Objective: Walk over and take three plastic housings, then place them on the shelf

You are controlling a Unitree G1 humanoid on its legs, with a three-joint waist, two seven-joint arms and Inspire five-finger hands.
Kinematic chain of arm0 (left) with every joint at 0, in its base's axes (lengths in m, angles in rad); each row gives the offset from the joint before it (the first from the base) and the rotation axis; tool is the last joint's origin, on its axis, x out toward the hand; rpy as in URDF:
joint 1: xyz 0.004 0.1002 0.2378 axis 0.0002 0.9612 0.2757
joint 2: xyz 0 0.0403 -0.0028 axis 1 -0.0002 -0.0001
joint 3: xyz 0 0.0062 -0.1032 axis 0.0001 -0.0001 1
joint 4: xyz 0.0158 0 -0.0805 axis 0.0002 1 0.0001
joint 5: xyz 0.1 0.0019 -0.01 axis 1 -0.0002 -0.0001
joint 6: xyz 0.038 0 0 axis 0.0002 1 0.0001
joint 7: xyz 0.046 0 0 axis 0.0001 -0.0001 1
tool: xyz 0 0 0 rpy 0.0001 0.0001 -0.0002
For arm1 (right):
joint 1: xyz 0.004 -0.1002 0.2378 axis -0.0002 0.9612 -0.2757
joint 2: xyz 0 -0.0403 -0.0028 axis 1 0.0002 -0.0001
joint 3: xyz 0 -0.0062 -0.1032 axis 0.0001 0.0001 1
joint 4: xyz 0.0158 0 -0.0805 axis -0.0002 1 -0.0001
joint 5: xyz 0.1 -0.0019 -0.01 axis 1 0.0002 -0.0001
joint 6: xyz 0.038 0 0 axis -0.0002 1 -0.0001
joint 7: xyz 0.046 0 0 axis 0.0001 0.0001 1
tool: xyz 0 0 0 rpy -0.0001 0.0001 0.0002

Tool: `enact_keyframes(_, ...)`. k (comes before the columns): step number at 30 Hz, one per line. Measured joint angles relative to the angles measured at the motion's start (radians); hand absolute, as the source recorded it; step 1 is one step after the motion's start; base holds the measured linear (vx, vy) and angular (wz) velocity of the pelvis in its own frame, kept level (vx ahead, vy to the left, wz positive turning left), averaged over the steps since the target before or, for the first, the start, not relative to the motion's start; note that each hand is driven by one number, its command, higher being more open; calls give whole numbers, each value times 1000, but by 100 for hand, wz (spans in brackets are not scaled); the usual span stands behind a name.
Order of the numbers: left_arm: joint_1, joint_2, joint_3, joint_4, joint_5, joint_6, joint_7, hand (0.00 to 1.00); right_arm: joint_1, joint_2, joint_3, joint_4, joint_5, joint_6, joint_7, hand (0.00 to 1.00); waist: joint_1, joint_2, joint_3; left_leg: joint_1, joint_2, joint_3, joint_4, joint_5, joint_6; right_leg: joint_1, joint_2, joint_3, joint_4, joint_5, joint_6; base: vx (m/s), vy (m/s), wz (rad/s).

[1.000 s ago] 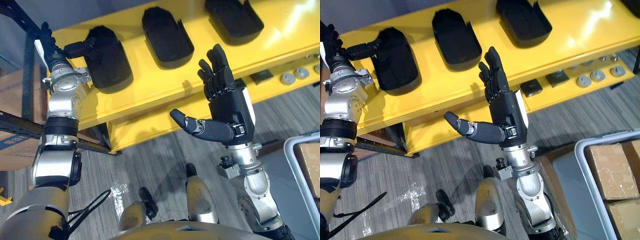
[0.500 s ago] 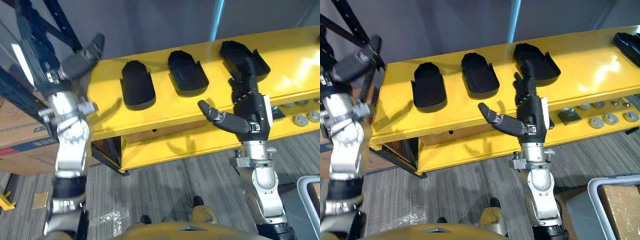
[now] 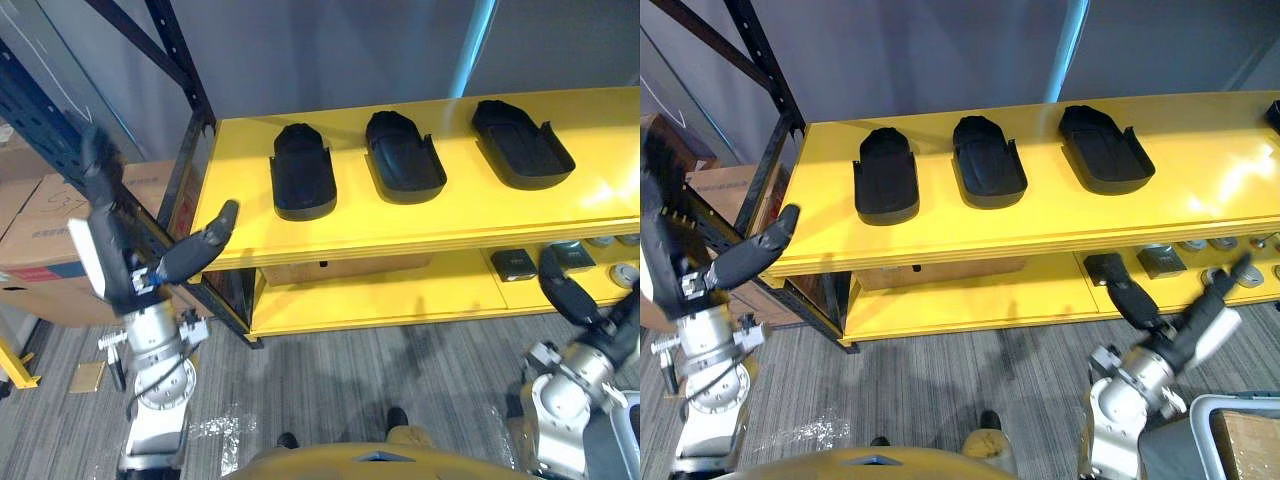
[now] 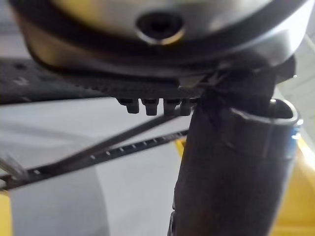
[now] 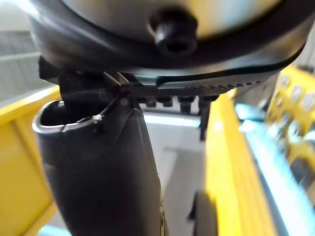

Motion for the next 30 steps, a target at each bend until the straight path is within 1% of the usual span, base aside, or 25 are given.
enact_keyframes(1,21,-25,-5,48,20,-1,44,100,28,16,-9,32,10,0,-8,100,-1,-2,-2,0,3,-2,-2,1,-1,3,2,-4,-3,0,0,17,-12,5)
enact_keyframes(2,32,-34,-14,75,32,-2,65,100,42,24,-9,52,16,-1,-9,100,-2,-4,-3,1,4,-4,-3,1,-2,6,3,-7,-5,0,0,9,-17,14)
enact_keyframes(3,57,-54,-36,164,57,-1,103,100,68,45,1,133,62,-1,0,100,1,-13,-8,3,11,-5,-3,0,-4,15,5,-17,-6,-1,0,0,-16,11)
enact_keyframes(5,74,-69,-40,224,80,-1,129,100,73,64,17,195,105,-1,6,100,4,-21,-13,4,17,-5,-4,-2,-7,16,7,-20,-6,-1,-1,-7,-17,9)
enact_keyframes(6,83,-81,-39,292,84,2,134,100,83,87,31,256,144,-1,17,100,10,-28,-16,6,19,-7,-5,-3,-7,22,7,-27,-5,-3,-3,-10,-10,9)
enact_keyframes(7,85,-86,-40,373,83,4,136,100,85,106,44,319,181,1,36,100,24,-33,-15,20,19,-8,-4,-3,-8,35,7,-31,-3,-6,-6,-18,-3,7)
enact_keyframes(9,98,-93,-37,471,82,10,132,100,92,123,62,396,235,10,76,100,33,-39,-24,32,19,-9,-5,-6,-11,44,5,-37,6,-17,-8,-13,1,5)
enact_keyframes(10,108,-96,-36,531,83,34,118,100,93,137,70,454,265,24,118,100,37,-45,-31,34,19,-17,-5,-12,-13,48,3,-45,17,-28,-11,-24,0,16)
enact_keyframes(11,108,-97,-36,600,83,59,100,100,90,148,73,515,294,43,162,100,47,-52,-38,34,19,-21,-6,-17,-13,49,2,-49,20,-37,-14,-23,0,14)
enact_keyframes(12,106,-98,-34,636,82,78,86,100,91,150,72,546,304,54,186,100,56,-55,-40,34,19,-21,-7,-17,-13,49,2,-51,21,-42,-14,-17,-4,8)
enact_keyframes(13,101,-106,-23,716,79,126,53,100,80,150,67,615,333,95,241,100,62,-63,-45,34,19,-23,-11,-17,-13,49,2,-58,21,-45,-14,-1,-7,9)
enact_keyframes(14,94,-119,3,813,77,169,24,100,55,148,55,701,341,136,296,100,64,-64,-56,37,18,-28,-26,-10,-12,50,1,-65,21,-50,-14,2,-6,12)
enact_keyframes(15,88,-125,17,866,76,191,9,100,44,145,51,748,354,151,323,100,64,-64,-60,42,17,-30,-35,-6,-14,51,2,-69,21,-52,-14,43,4,12)
enact_keyframes(16,71,-135,50,965,75,240,-19,100,21,143,34,823,362,192,376,100,69,-69,-59,55,17,-32,-35,-7,-15,67,2,-71,19,-55,-12,59,12,9)
enact_keyframes(17,57,-133,95,1034,41,280,-49,100,12,143,8,878,377,248,424,100,80,-68,-60,65,17,-35,-35,-8,-17,82,3,-74,12,-55,-11,75,14,7)
enact_keyframes(18,48,-133,114,1064,25,293,-56,100,8,142,-17,893,392,269,443,100,84,-70,-59,70,17,-36,-35,-6,-21,89,3,-75,11,-54,-9,53,9,9)
enact_keyframes(20,41,-128,156,1120,-107,334,-116,100,-7,142,-71,920,397,329,475,100,88,-71,-60,73,15,-44,-35,-4,-19,98,0,-80,10,-51,-5,45,11,10)
enact_keyframes(21,33,-122,163,1147,-238,354,-180,100,-25,140,-98,934,399,384,506,100,93,-73,-54,81,15,-46,-35,-5,-19,106,1,-81,9,-51,-5,40,14,5)
enact_keyframes(22,31,-120,164,1151,-259,362,-195,100,-27,138,-100,936,399,397,513,100,94,-73,-53,82,15,-45,-35,-5,-19,106,1,-80,9,-51,-5,37,12,-2)
enact_keyframes(24,11,-97,162,1176,-394,419,-311,100,-51,128,-117,965,396,453,571,100,101,-84,-50,89,14,-45,-35,-5,-20,116,5,-81,2,-51,-5,0,0,0)
enact_keyframes(26,-14,-83,163,1202,-458,443,-379,100,-65,123,-122,975,385,471,588,100,106,-86,-50,91,13,-46,-35,-4,-20,121,6,-81,-5,-50,-6,0,0,0)
enact_keyframes(27,-30,-82,163,1215,-520,444,-419,100,-80,118,-127,982,366,473,589,100,106,-85,-49,91,12,-46,-35,-4,-20,121,6,-81,-7,-50,-6,-3,-2,-3)
enact_keyframes(30,-63,-87,155,1234,-654,444,-472,100,-114,105,-125,1004,343,468,587,100,107,-79,-48,99,11,-43,-35,-4,-20,124,6,-76,-7,-50,-6,-6,3,-6)
